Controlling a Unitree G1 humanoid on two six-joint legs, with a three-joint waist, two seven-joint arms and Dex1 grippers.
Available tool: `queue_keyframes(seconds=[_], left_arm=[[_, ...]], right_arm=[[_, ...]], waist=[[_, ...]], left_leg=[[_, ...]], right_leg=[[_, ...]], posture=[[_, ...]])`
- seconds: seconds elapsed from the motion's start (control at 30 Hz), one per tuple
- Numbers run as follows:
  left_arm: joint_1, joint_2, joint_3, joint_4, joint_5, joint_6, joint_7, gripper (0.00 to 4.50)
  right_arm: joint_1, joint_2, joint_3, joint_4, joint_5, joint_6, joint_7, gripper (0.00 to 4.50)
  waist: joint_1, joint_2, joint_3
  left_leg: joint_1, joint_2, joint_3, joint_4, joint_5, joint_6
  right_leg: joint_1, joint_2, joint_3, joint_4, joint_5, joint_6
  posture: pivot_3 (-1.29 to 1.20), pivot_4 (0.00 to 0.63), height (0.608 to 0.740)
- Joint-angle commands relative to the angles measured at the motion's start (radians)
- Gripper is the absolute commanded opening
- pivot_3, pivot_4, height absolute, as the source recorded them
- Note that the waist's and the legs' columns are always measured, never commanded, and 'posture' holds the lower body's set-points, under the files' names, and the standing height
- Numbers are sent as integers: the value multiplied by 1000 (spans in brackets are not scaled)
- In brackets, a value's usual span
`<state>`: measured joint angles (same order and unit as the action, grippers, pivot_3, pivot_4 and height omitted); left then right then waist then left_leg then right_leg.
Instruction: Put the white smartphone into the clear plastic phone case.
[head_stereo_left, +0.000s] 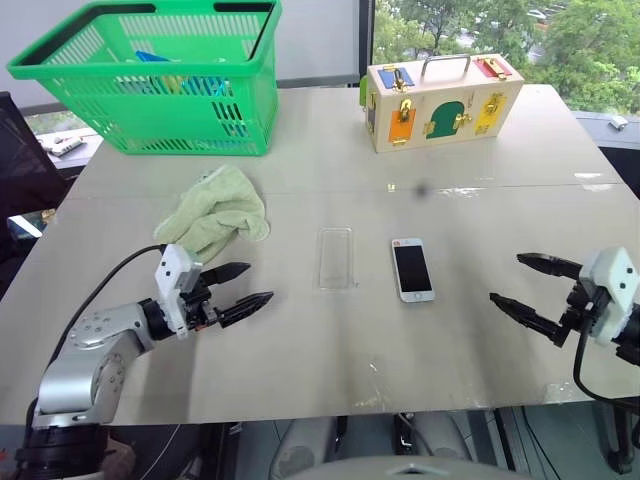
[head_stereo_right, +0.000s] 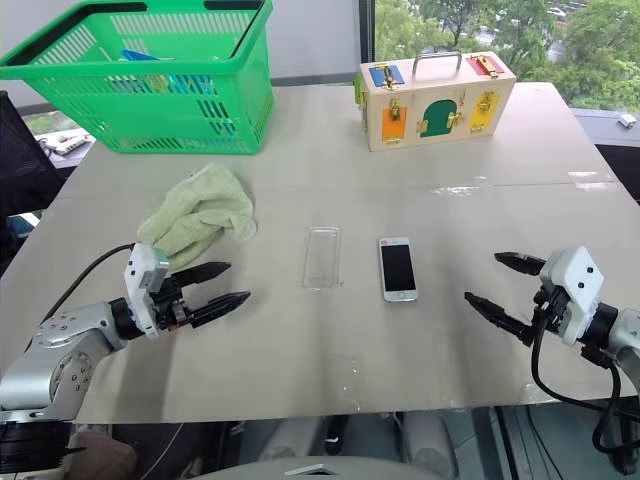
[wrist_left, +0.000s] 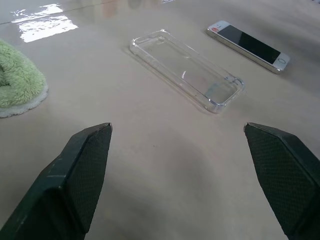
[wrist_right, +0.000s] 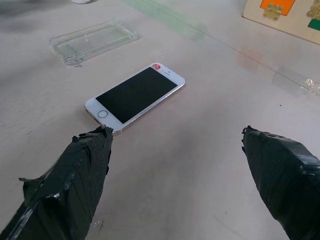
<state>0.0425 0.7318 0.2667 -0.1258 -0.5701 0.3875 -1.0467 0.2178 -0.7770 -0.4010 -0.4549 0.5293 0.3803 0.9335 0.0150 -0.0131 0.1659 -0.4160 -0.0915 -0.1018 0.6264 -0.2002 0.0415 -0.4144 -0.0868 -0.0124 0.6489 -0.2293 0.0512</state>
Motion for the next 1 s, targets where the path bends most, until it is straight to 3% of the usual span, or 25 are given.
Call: queue_keyframes(seconds=[0.03, 0.3, 0.43, 0.83, 1.0], left_arm=[[-42, 23, 18, 7, 1, -11, -8, 4357], [-314, 65, -98, 136, 22, -5, -153, 4357], [-431, 84, -216, 255, 129, -111, -273, 4357], [-650, -19, -441, 518, 308, -383, -503, 4357], [-777, -57, -509, 605, 357, -377, -562, 4357]], right_arm=[[3, 10, -42, -57, 40, -22, -3, 4500], [24, 13, -32, -251, 189, 44, -17, 4500], [47, -15, -21, -288, 202, 59, -2, 4500], [126, -11, -4, -381, 180, 69, -56, 4500], [149, -13, -12, -403, 181, 69, -71, 4500]], waist=[[0, 0, 0], [-1, 0, 0], [1, 0, 1], [-1, 0, 1], [1, -1, 1]], left_leg=[[0, 0, 0, 0, 0, 0], [-1, -1, -1, 0, 1, 5], [-1, -1, -1, 0, 1, 5], [-1, -1, -1, 0, 1, 6], [-2, -1, -1, 2, 1, 6]], right_leg=[[0, 0, 0, 0, 0, 0], [1, 0, -2, -3, 2, -3], [1, 0, -2, -4, 2, -3], [1, 0, -2, -4, 5, 1], [2, 0, -3, -4, 5, 2]], posture=[[0, 150, 740], [0, 150, 740], [0, 150, 740], [0, 150, 740], [0, 150, 740]])
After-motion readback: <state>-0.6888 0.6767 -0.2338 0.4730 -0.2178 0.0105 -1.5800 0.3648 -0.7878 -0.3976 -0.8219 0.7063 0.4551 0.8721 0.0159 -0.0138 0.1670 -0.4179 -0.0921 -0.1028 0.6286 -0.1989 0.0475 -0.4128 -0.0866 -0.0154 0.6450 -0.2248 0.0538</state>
